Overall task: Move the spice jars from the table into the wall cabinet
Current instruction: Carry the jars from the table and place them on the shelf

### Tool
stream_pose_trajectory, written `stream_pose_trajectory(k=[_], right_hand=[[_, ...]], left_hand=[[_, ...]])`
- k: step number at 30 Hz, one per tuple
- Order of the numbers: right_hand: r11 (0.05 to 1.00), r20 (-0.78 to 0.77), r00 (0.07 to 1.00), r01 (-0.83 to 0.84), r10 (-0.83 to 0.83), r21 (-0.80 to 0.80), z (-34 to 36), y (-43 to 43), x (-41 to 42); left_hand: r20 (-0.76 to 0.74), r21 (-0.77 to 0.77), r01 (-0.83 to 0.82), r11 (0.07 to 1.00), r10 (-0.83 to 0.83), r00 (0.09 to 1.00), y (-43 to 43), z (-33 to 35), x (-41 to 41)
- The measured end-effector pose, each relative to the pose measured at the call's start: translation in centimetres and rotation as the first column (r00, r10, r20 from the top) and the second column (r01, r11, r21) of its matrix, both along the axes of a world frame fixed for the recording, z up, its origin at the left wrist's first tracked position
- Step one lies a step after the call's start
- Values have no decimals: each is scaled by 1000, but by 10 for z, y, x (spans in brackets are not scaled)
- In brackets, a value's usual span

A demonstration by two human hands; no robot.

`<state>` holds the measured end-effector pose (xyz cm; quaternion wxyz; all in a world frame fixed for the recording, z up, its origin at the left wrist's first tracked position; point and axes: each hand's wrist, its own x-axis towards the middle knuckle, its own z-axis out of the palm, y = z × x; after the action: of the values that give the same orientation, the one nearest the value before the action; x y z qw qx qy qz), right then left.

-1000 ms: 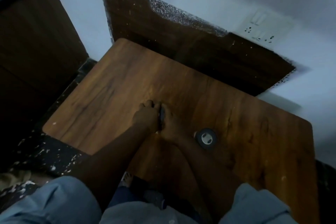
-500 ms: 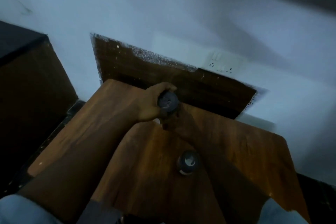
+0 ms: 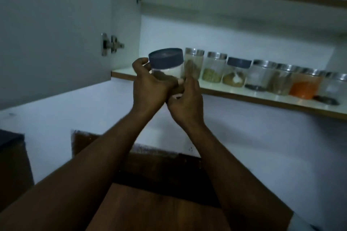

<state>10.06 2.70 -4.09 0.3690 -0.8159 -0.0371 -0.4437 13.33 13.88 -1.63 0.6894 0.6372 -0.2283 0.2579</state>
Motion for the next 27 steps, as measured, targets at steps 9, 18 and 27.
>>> stream_pose_trajectory(k=[9,18,27], right_hand=[[941,-285,955,-16,-86,-339,77,-54,90],[856,-231,936,119,-266,-503,71,-65,131],[843,-281,909,122,-307,-524,68,-65,139]], left_hand=[[-51,191,-46,981,57,997,-21,51,99],[-97,652,-114,750,231,968,-50,62,172],[-83,696,-189,692,339,937,-68,52,184]])
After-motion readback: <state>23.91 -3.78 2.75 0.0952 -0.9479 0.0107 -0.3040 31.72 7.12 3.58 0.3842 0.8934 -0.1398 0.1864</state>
